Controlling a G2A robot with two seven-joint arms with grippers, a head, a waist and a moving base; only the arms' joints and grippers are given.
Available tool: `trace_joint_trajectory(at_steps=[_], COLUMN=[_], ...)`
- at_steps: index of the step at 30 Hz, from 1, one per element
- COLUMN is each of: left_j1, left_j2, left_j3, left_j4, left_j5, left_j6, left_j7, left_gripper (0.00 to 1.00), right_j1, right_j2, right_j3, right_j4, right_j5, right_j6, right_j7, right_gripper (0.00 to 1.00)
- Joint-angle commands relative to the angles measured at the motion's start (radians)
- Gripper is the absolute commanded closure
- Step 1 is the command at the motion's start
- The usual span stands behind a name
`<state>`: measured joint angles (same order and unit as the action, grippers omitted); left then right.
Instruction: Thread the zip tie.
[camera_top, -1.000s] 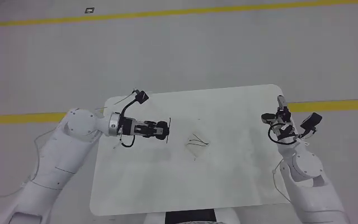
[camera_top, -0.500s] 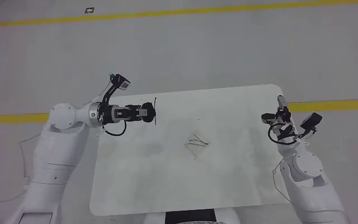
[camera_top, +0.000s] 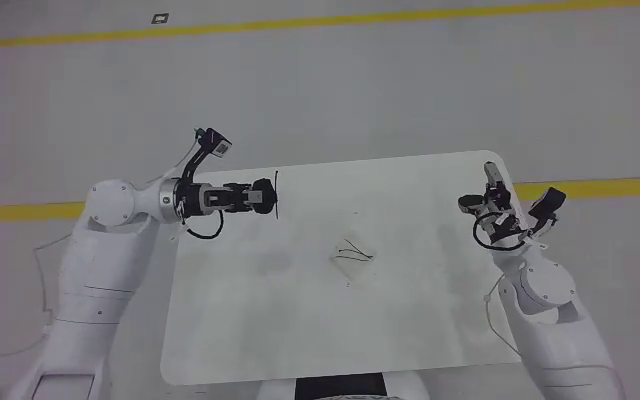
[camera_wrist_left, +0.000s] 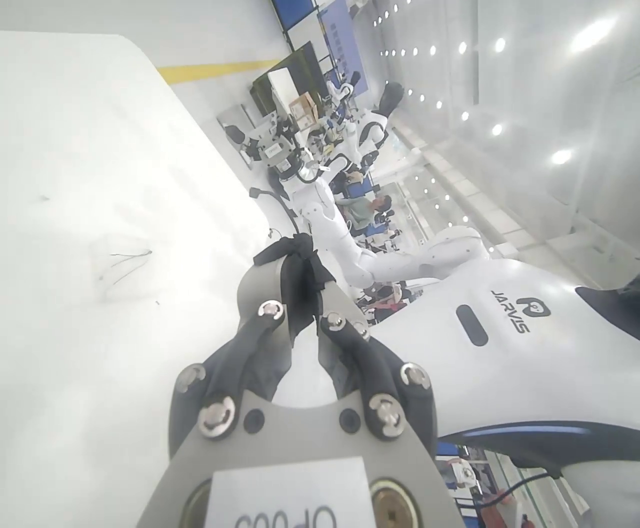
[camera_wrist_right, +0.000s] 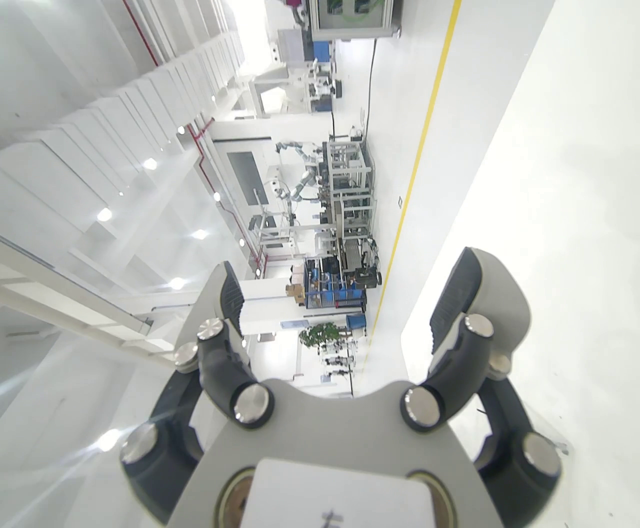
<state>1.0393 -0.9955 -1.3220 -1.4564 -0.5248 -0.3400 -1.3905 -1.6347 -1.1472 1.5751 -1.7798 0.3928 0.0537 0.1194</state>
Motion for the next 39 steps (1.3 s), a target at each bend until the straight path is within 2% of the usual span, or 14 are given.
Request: trace_joint_trajectory(at_steps=[1,5,11,19,20,22,24,27,29,30,31,33,36,39], left_j1=[-0.01,-0.035,-0.038,-0.038,-0.032,-0.032,-0.042,-0.07,-0.083,-0.096,-0.1,-0.115,-0.123,-0.123], left_j2=[-0.004,-0.013,-0.014,-0.014,-0.015,-0.015,-0.009,-0.001,0.004,0.008,0.01,0.015,0.021,0.021], left_j3=[0.004,0.021,0.022,0.022,0.028,0.048,0.079,0.113,0.136,0.148,0.154,0.166,0.185,0.185], left_j4=[0.007,0.028,0.03,0.03,0.025,-0.009,-0.018,-0.023,-0.017,-0.026,-0.021,-0.03,-0.038,-0.038], left_j5=[0.003,0.016,0.019,0.019,0.017,0.023,0.076,0.095,0.094,0.092,0.078,0.074,0.081,0.081], left_j6=[0.0,0.0,0.0,0.0,0.002,0.0,0.0,0.0,0.0,0.0,0.0,0.0,0.0,0.0], left_j7=[0.0,0.0,0.0,0.0,0.006,0.0,0.0,0.0,0.0,0.0,0.0,0.0,0.0,0.0], left_gripper=[1.0,1.0,1.0,1.0,1.0,1.0,1.0,1.0,1.0,1.0,1.0,1.0,1.0,1.0], right_j1=[0.054,0.174,0.327,0.327,0.326,0.332,0.379,0.48,0.535,0.569,0.595,0.644,0.679,0.679], right_j2=[0.002,-0.002,-0.007,-0.007,-0.008,-0.008,-0.007,-0.009,-0.011,-0.013,-0.013,-0.016,-0.021,-0.021], right_j3=[-0.013,-0.065,-0.169,-0.169,-0.172,-0.175,-0.184,-0.22,-0.24,-0.264,-0.274,-0.309,-0.336,-0.336], right_j4=[0.018,0.07,0.155,0.155,0.153,0.167,0.202,0.275,0.32,0.349,0.367,0.414,0.45,0.45], right_j5=[-0.018,-0.023,-0.088,-0.088,-0.082,-0.012,0.033,0.069,0.06,0.077,0.064,0.064,0.065,0.065], right_j6=[0.024,0.082,0.135,0.135,0.133,0.148,0.175,0.225,0.22,0.25,0.244,0.271,0.247,0.247], right_j7=[0.055,0.108,0.247,0.247,0.257,0.349,0.457,0.591,0.625,0.684,0.705,0.777,0.794,0.794], right_gripper=[0.0,0.0,0.0,0.0,0.0,0.0,0.0,0.0,0.0,0.0,0.0,0.0,0.0,0.0])
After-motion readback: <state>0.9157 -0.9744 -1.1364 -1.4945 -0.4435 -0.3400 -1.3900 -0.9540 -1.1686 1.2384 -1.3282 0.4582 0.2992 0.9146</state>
